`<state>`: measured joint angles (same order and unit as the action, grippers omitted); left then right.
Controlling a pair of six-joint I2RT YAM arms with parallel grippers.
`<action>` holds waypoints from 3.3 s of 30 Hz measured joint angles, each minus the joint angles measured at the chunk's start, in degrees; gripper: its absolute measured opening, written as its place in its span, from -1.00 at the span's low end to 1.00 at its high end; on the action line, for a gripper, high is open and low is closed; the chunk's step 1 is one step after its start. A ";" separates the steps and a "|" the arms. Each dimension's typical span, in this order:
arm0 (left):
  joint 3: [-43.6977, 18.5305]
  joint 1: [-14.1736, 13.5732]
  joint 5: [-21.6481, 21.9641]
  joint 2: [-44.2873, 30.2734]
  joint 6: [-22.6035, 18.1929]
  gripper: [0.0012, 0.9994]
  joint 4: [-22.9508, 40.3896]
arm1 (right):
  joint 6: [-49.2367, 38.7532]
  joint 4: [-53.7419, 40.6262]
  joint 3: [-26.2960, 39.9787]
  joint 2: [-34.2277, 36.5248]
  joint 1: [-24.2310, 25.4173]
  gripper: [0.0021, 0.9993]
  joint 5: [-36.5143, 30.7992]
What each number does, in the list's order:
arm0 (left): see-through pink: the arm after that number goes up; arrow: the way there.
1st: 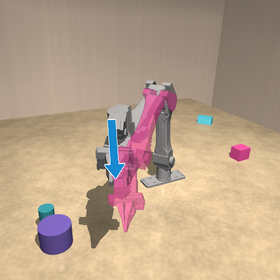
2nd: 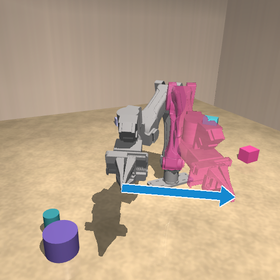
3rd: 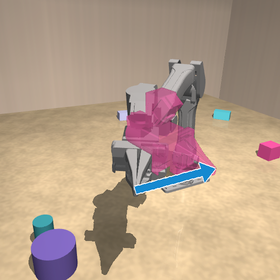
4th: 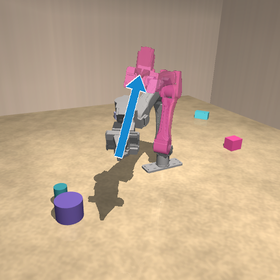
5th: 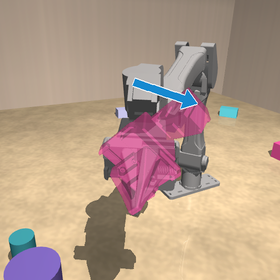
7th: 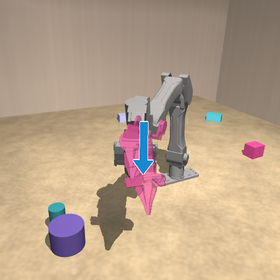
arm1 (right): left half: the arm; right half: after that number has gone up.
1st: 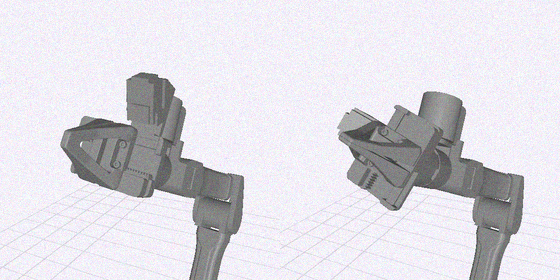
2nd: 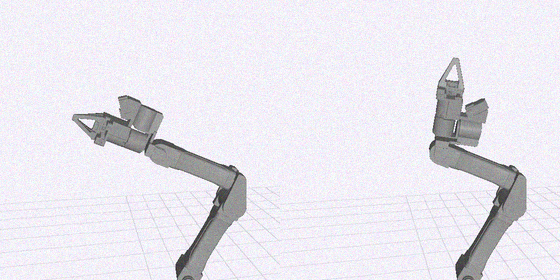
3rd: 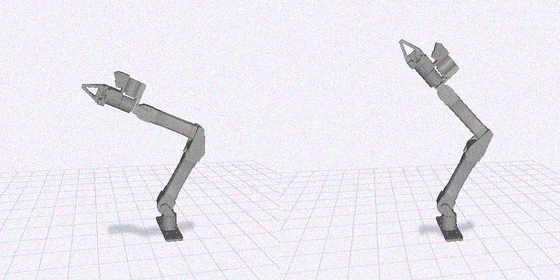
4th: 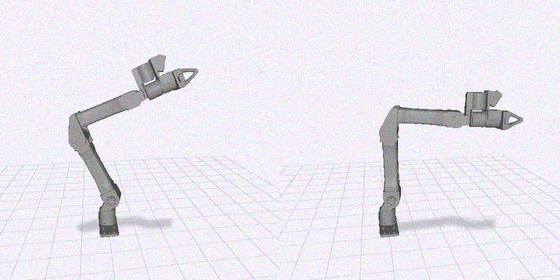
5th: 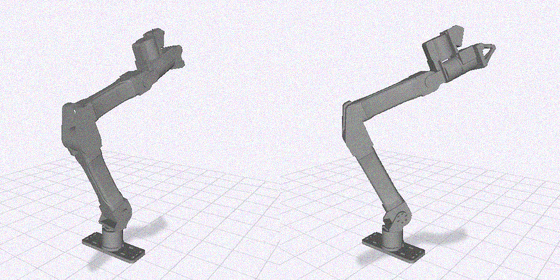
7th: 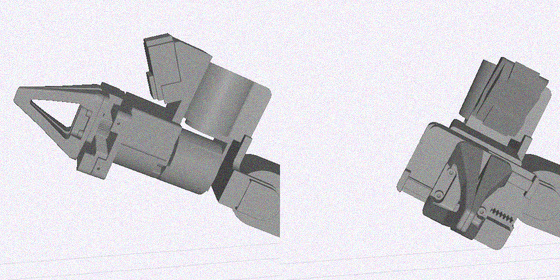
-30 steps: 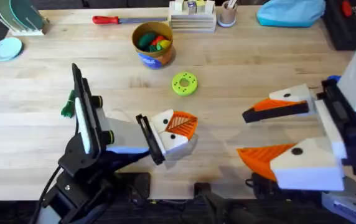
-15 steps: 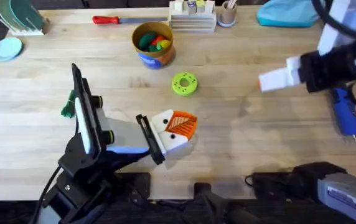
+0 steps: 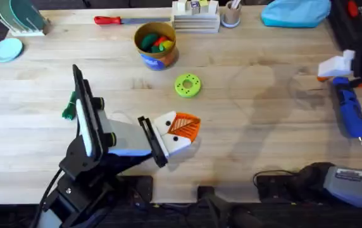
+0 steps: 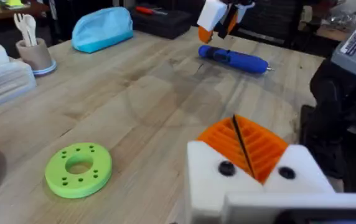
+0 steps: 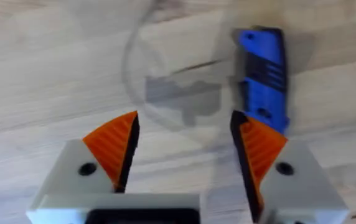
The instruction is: Pick up the gripper from the table and insert it into the empty holder that is missing its gripper. Then pick up a screw, insert it into the mounting hole, and use the screwdriver to tighten it. Finally, clean up the table by picking up the vegetable and placing it into the bucket.
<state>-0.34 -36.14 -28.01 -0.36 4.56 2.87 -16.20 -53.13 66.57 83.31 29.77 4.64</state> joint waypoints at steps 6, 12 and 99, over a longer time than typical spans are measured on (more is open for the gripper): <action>0.00 0.00 0.01 0.00 -0.02 -0.99 0.01 | -6.99 1.58 0.00 5.48 9.32 0.72 -1.62; 0.00 0.00 0.02 0.00 -0.02 -0.99 0.01 | -13.13 5.40 0.00 7.74 12.98 0.73 -5.51; 0.00 0.00 0.44 0.00 -0.02 -0.99 0.03 | 22.26 44.54 -25.31 -58.27 -17.83 -0.97 32.51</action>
<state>-0.34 -36.14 -27.57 -0.36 4.54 2.89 6.07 -8.59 41.25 25.05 11.94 37.14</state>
